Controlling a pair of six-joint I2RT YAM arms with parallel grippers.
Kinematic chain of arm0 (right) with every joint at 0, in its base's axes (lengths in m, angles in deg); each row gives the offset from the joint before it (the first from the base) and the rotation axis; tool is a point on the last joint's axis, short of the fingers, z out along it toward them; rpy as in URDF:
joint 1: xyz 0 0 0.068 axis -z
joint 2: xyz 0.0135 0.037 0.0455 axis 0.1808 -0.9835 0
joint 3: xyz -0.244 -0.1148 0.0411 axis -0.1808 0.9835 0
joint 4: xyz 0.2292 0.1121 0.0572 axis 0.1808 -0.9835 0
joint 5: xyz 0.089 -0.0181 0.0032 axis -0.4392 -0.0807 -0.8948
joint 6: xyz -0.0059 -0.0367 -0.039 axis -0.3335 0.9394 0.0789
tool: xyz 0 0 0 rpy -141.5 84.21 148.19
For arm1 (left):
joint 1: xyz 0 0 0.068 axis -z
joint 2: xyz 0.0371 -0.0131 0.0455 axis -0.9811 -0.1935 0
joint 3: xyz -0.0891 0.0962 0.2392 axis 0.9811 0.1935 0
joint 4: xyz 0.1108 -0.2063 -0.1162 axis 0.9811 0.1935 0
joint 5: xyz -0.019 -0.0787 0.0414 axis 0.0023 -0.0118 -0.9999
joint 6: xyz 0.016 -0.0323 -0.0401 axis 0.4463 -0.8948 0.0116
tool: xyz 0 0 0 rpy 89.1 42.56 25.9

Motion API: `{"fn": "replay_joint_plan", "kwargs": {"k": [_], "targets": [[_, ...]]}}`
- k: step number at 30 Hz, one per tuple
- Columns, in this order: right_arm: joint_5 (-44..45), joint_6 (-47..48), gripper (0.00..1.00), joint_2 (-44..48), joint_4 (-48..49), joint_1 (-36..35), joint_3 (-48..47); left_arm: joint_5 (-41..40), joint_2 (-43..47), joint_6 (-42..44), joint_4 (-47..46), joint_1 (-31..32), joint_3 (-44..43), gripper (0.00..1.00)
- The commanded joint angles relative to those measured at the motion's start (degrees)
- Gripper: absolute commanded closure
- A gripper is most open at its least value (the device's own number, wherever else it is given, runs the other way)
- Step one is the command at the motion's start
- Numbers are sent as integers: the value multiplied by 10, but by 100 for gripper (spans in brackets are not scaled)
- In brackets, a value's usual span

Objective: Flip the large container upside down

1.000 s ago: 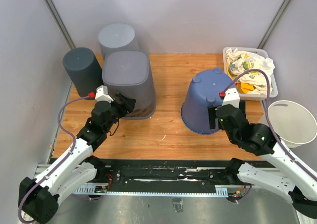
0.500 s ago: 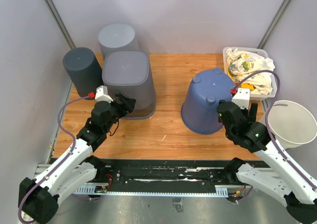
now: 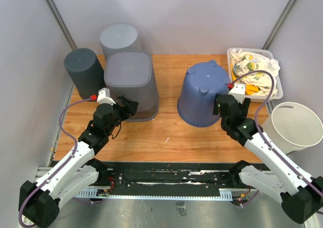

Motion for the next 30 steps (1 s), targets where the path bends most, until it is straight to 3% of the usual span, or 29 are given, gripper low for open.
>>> {"fn": "replay_joint_plan", "kwargs": {"k": [1, 9, 19, 26, 30], "targets": [[-52, 25, 15, -71, 139, 8, -10, -4, 3, 12, -19, 1, 2, 20], [-113, 71, 14, -264, 272, 26, -95, -12, 3, 18, -15, 0, 0, 20], [-176, 103, 13, -464, 255, 48, -315, -13, 8, 25, -20, 0, 1, 19], [-256, 117, 11, -516, 168, 64, -424, -4, -13, 30, -33, 0, 1, 18], [-255, 108, 12, -449, 148, 64, -392, -1, -23, 28, -34, 0, 0, 18]]}}
